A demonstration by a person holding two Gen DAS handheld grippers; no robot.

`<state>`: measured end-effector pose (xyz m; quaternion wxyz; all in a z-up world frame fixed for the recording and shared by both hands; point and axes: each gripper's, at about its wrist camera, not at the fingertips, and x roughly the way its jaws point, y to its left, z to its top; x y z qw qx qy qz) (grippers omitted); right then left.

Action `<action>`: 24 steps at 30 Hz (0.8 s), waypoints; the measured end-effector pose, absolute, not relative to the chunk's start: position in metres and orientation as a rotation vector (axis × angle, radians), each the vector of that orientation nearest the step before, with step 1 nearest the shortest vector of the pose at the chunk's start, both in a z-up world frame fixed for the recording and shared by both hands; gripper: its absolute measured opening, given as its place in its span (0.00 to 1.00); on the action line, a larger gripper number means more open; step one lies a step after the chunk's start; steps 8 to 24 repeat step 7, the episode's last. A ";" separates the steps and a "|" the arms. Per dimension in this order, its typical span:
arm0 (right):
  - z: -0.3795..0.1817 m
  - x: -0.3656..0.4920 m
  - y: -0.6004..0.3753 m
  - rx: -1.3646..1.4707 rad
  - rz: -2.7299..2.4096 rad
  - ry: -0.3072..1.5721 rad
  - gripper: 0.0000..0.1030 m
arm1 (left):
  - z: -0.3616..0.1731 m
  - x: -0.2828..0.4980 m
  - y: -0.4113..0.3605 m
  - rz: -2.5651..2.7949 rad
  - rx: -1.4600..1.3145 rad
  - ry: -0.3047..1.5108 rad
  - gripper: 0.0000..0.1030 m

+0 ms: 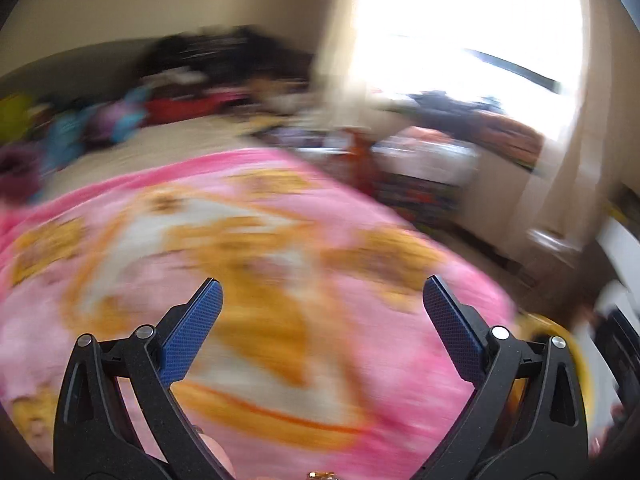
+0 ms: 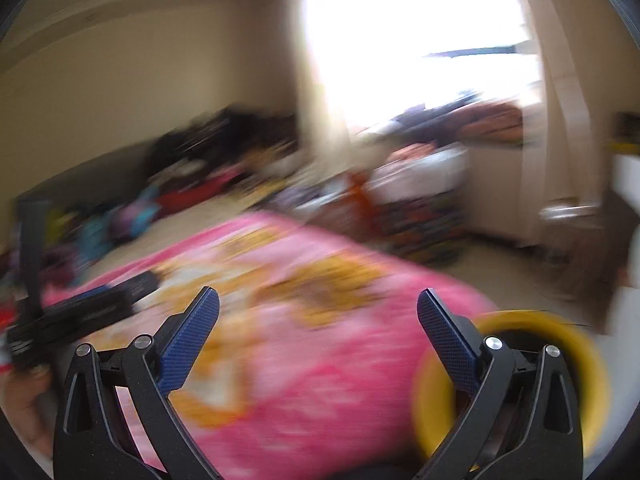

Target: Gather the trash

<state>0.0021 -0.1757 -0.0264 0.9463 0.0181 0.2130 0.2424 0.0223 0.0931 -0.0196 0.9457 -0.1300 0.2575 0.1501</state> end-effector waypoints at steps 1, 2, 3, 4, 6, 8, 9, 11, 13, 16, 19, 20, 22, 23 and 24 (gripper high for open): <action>-0.030 0.008 -0.149 0.011 0.564 0.475 0.94 | -0.028 0.020 0.129 0.411 -0.288 0.550 0.89; -0.039 0.015 -0.112 -0.024 0.651 0.541 0.94 | -0.037 0.017 0.158 0.498 -0.305 0.583 0.89; -0.050 0.019 -0.078 -0.039 0.733 0.596 0.94 | -0.049 0.011 0.193 0.591 -0.331 0.624 0.89; -0.061 0.021 -0.049 -0.051 0.799 0.649 0.94 | -0.063 0.001 0.230 0.689 -0.355 0.652 0.89; -0.093 0.019 0.019 -0.149 0.884 0.771 0.94 | -0.089 -0.018 0.284 0.844 -0.385 0.698 0.89; -0.114 0.014 0.051 -0.198 0.942 0.827 0.94 | -0.102 -0.025 0.305 0.895 -0.400 0.728 0.89; -0.114 0.014 0.051 -0.198 0.942 0.827 0.94 | -0.102 -0.025 0.305 0.895 -0.400 0.728 0.89; -0.114 0.014 0.051 -0.198 0.942 0.827 0.94 | -0.102 -0.025 0.305 0.895 -0.400 0.728 0.89; -0.114 0.014 0.051 -0.198 0.942 0.827 0.94 | -0.102 -0.025 0.305 0.895 -0.400 0.728 0.89; -0.114 0.014 0.051 -0.198 0.942 0.827 0.94 | -0.102 -0.025 0.305 0.895 -0.400 0.728 0.89; -0.114 0.014 0.051 -0.198 0.942 0.827 0.94 | -0.102 -0.025 0.305 0.895 -0.400 0.728 0.89; -0.114 0.014 0.051 -0.198 0.942 0.827 0.94 | -0.102 -0.025 0.305 0.895 -0.400 0.728 0.89; -0.114 0.014 0.051 -0.198 0.942 0.827 0.94 | -0.102 -0.025 0.305 0.895 -0.400 0.728 0.89; -0.114 0.014 0.051 -0.198 0.942 0.827 0.94 | -0.102 -0.025 0.305 0.895 -0.400 0.728 0.89; -0.114 0.014 0.051 -0.198 0.942 0.827 0.94 | -0.102 -0.025 0.305 0.895 -0.400 0.728 0.89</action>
